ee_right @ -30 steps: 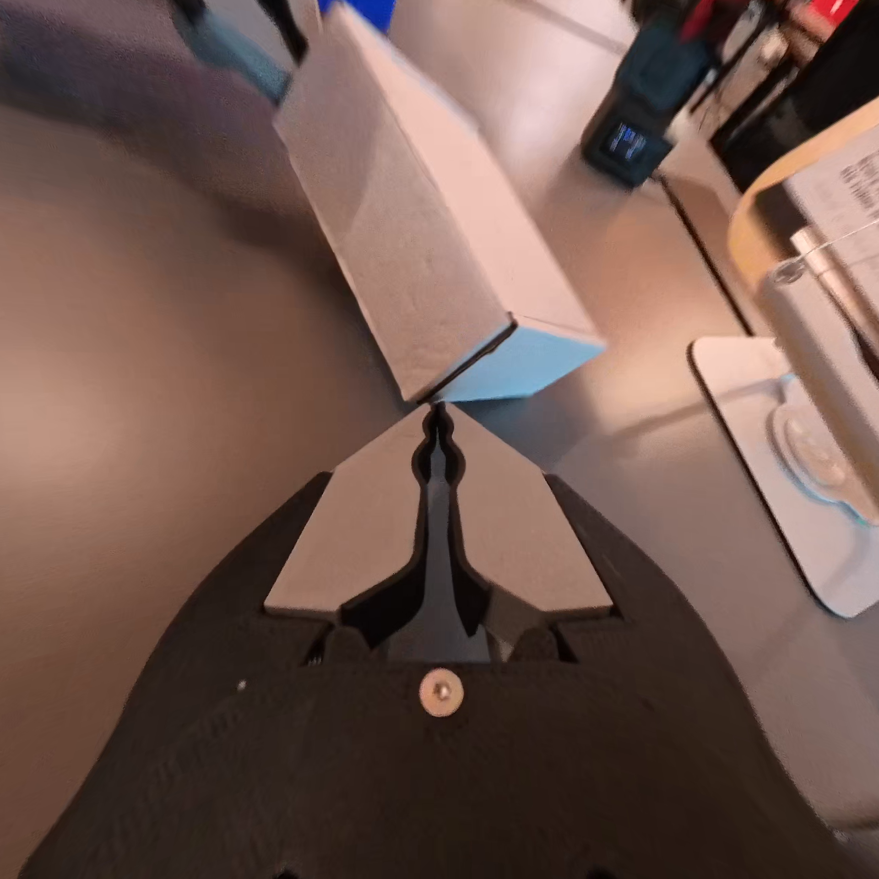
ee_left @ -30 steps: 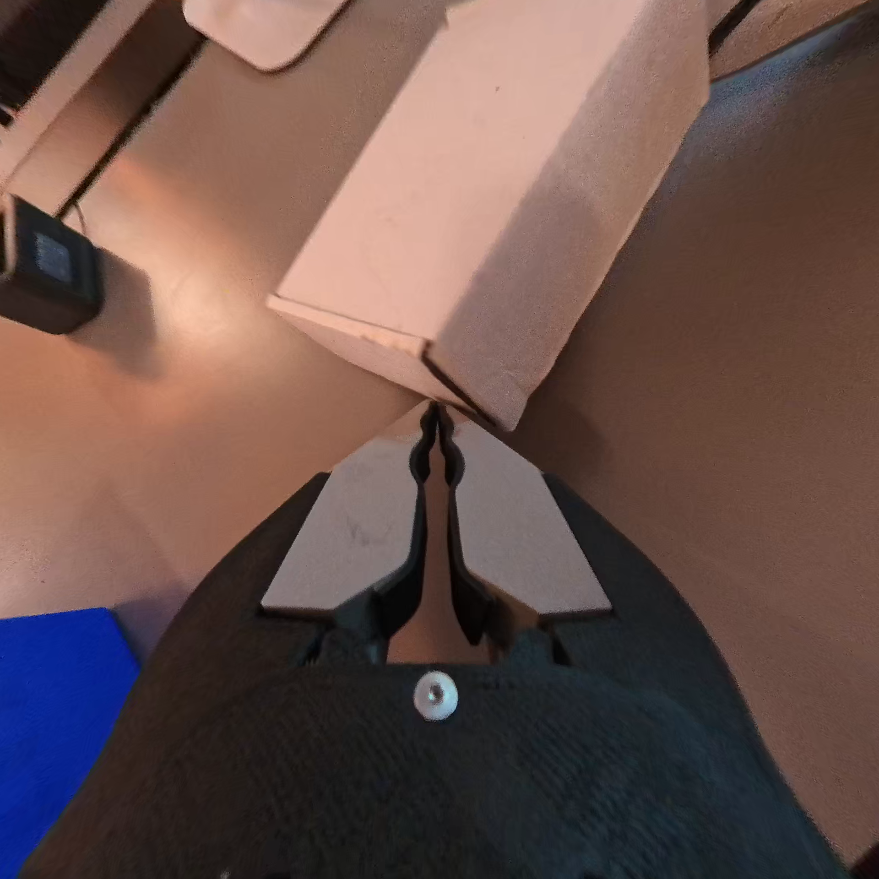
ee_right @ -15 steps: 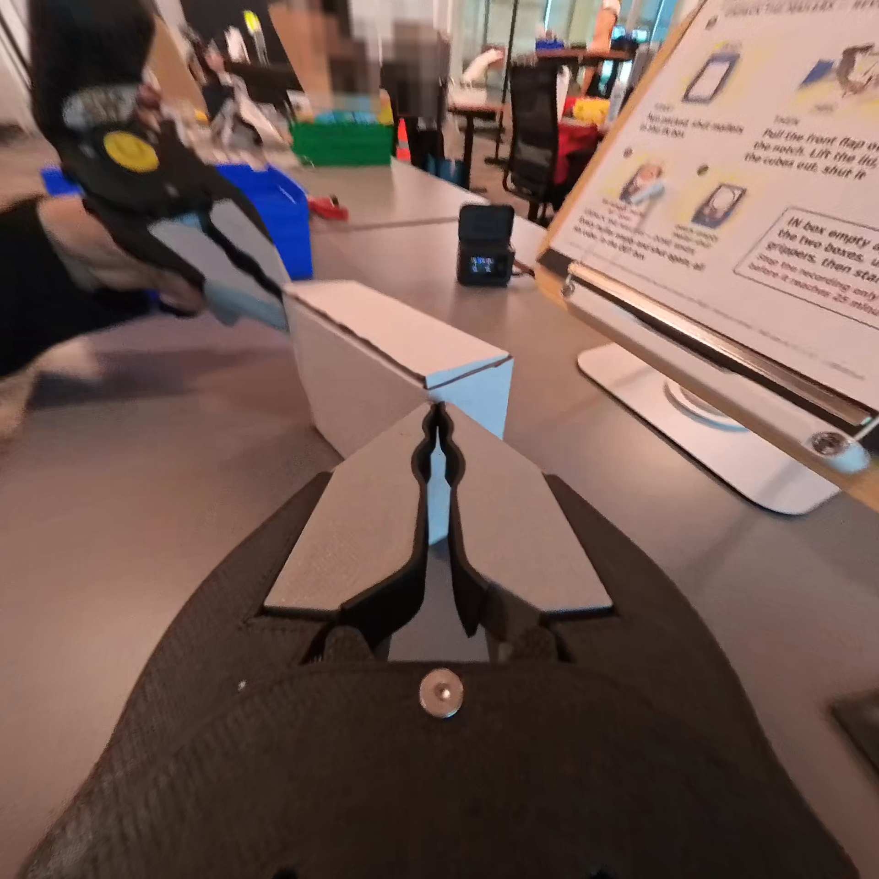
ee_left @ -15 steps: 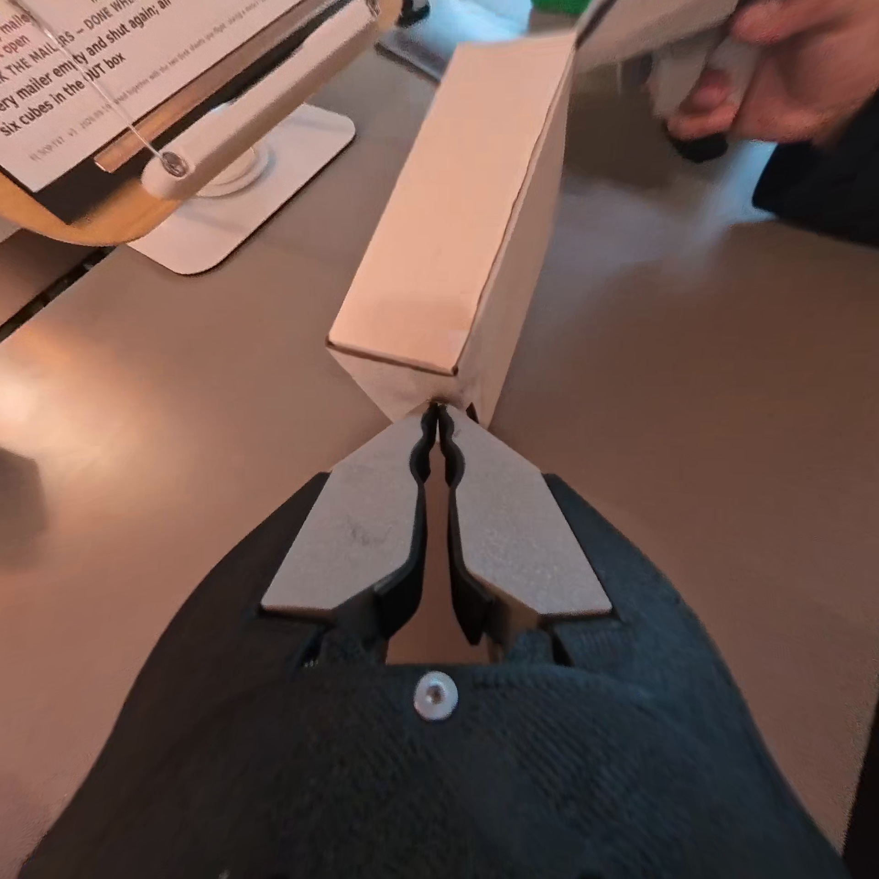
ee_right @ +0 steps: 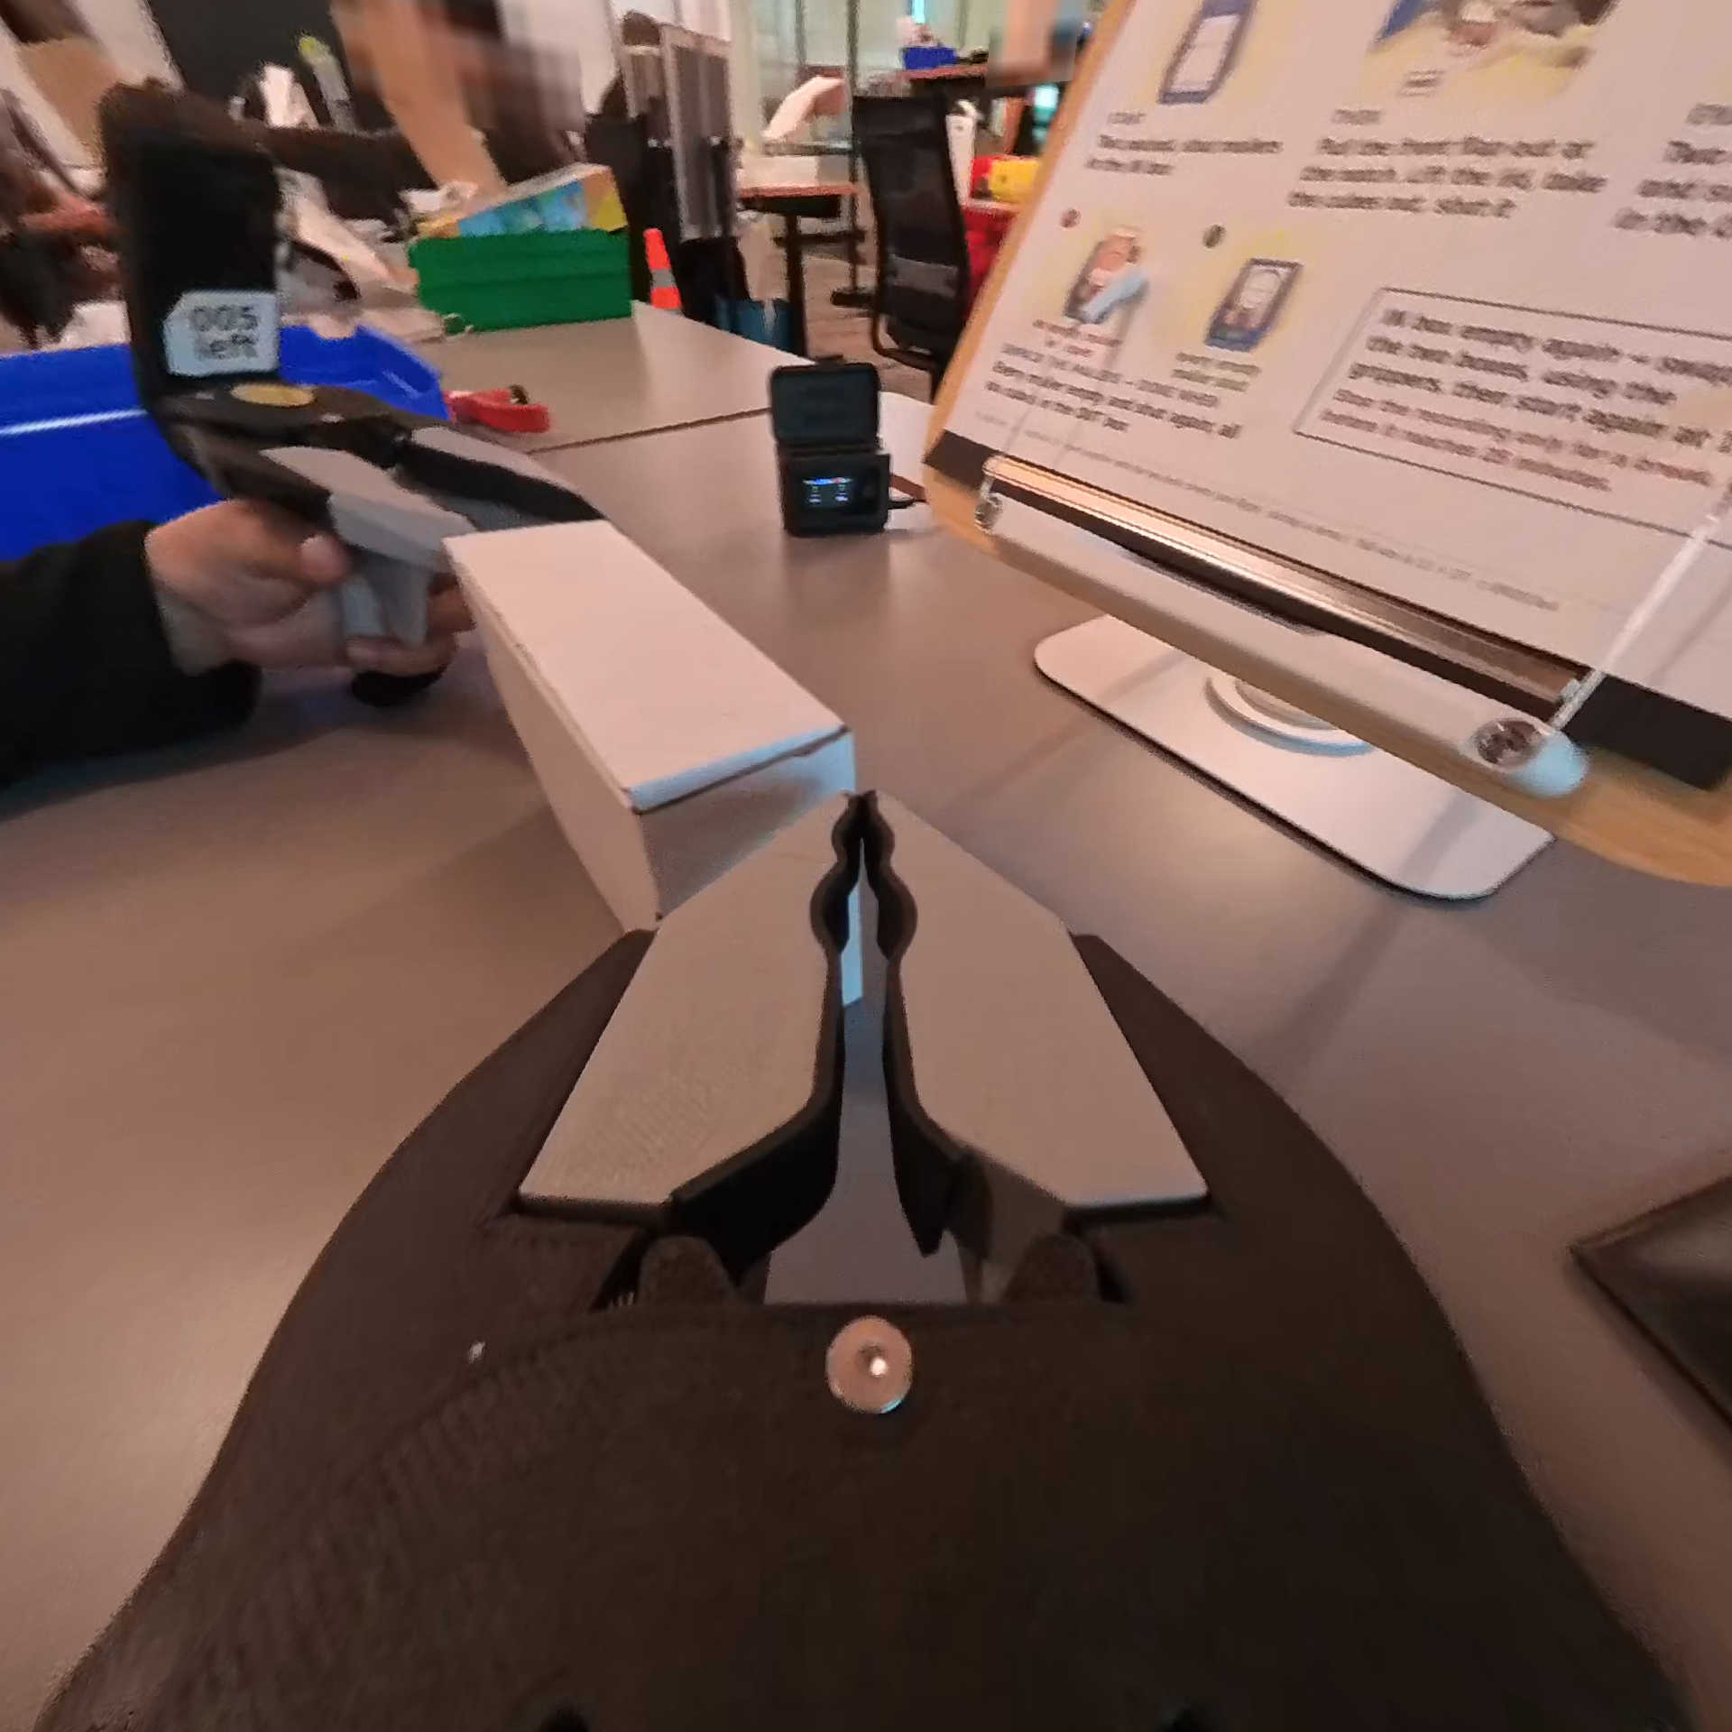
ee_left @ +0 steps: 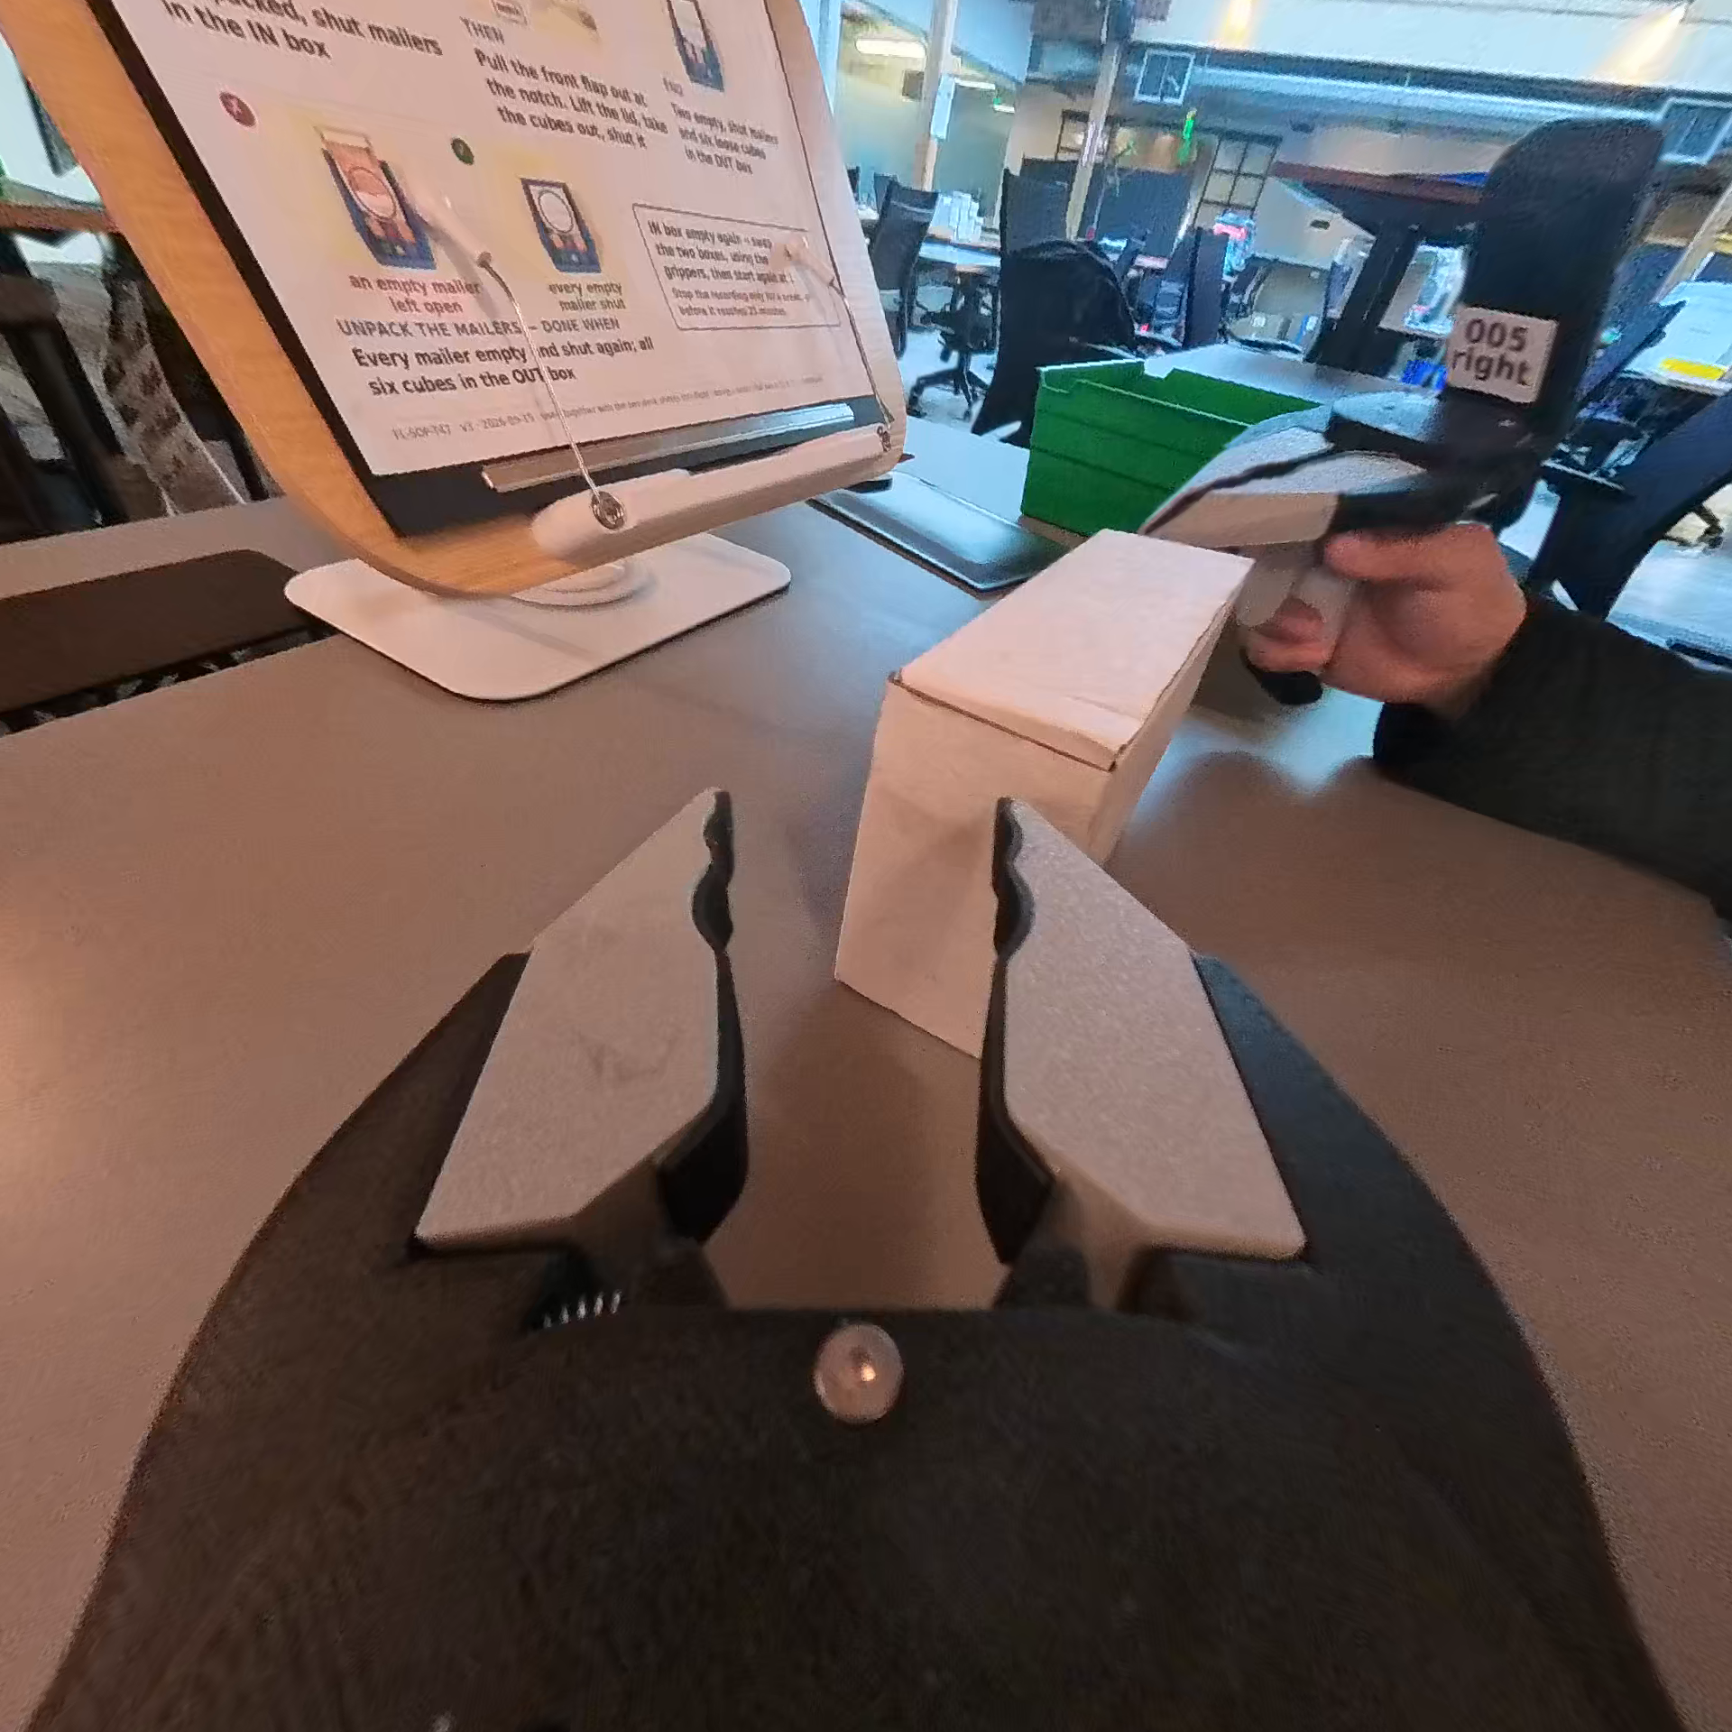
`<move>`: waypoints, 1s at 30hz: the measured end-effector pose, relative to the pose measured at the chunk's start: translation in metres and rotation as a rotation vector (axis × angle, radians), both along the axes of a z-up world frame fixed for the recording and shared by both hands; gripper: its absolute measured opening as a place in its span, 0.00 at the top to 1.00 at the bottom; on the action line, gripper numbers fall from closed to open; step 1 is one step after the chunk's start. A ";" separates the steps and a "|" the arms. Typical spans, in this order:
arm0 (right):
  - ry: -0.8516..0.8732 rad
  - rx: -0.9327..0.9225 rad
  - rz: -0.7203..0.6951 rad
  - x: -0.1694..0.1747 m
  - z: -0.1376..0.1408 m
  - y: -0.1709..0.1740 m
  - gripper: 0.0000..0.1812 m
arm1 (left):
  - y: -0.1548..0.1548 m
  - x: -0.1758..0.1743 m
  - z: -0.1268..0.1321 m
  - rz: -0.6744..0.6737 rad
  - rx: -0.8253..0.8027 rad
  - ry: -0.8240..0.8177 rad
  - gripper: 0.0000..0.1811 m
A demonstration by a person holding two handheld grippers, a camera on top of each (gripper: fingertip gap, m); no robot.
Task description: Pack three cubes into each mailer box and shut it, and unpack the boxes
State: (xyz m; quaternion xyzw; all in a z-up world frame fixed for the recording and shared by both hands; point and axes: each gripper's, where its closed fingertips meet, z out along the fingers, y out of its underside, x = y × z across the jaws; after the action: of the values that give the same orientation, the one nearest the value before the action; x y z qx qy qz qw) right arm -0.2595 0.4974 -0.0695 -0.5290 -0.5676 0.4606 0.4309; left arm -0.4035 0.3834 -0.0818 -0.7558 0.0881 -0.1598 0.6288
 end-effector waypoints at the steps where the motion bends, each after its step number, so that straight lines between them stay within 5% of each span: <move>1: -0.014 -0.015 -0.026 0.000 -0.003 0.005 1.00 | 0.002 0.001 -0.001 0.006 0.002 -0.007 0.70; 9: -0.168 0.022 -0.130 -0.005 -0.035 0.018 1.00 | 0.002 0.034 -0.005 -0.062 0.019 0.129 0.79; 20: -0.199 0.018 -0.185 -0.005 -0.045 0.025 1.00 | -0.003 0.034 0.003 -0.075 0.039 0.021 0.82; 27: -0.216 0.003 -0.155 -0.008 -0.049 0.019 1.00 | -0.002 0.028 0.007 -0.058 0.055 -0.029 0.59; 30: -0.232 0.016 -0.146 -0.009 -0.052 0.016 1.00 | -0.001 0.034 0.004 -0.062 0.049 0.024 0.57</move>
State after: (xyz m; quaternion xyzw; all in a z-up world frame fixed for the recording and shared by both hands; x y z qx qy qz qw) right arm -0.2686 0.5137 -0.1216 -0.6153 -0.5772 0.3594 0.3988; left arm -0.3693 0.3825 -0.0777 -0.7390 0.1229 -0.1680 0.6408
